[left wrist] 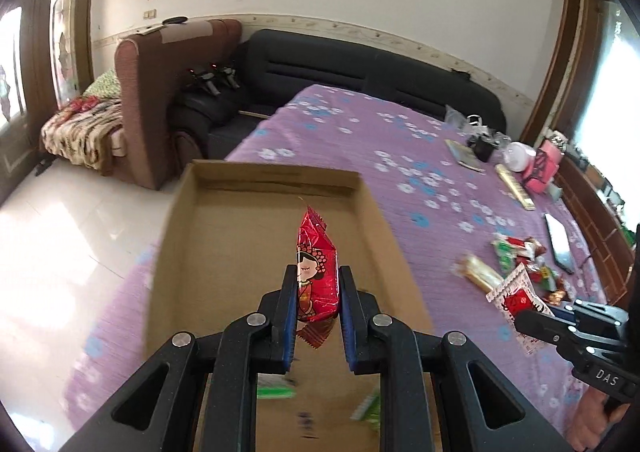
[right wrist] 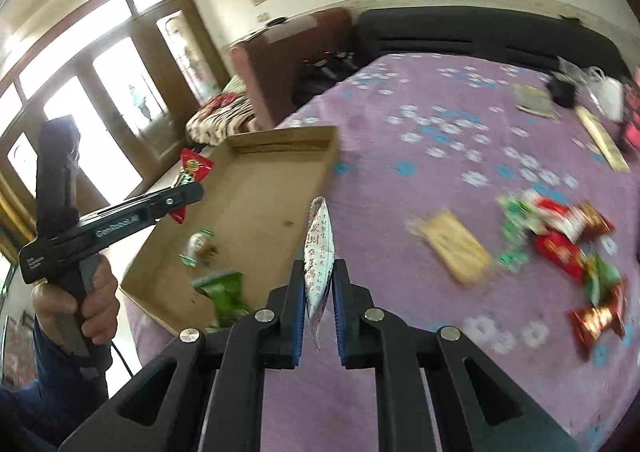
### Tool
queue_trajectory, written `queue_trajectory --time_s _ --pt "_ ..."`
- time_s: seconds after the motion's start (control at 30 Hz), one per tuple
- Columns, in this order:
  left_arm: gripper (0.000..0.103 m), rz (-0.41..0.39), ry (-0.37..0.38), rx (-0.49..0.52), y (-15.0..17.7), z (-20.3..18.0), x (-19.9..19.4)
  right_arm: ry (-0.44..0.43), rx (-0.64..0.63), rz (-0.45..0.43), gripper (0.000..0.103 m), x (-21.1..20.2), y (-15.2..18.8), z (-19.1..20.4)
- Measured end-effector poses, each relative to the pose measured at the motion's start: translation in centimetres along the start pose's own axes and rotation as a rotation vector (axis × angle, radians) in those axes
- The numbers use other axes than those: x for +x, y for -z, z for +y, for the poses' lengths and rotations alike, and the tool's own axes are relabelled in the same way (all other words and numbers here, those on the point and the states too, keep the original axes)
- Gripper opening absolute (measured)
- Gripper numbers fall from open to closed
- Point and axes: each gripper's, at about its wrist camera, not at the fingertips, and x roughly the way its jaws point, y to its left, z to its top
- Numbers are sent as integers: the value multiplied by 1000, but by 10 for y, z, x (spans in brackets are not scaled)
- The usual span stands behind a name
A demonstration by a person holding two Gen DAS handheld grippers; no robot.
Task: Organize snacks
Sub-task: 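Carry red packet into box with left gripper while right carries white packet there, release both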
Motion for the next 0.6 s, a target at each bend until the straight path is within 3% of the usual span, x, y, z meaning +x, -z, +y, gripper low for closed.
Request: queue_trajectory --time_s 0.17,0.43,0.6 --pt "19 31 -37 36 -21 10 15 -11 -26 25 12 36 -30 24" --pt "19 153 -20 -27 -37 26 73 34 -29 100 12 111 -70 38" --pt "19 210 -10 -56 -35 30 96 66 -33 136 12 143 -76 36"
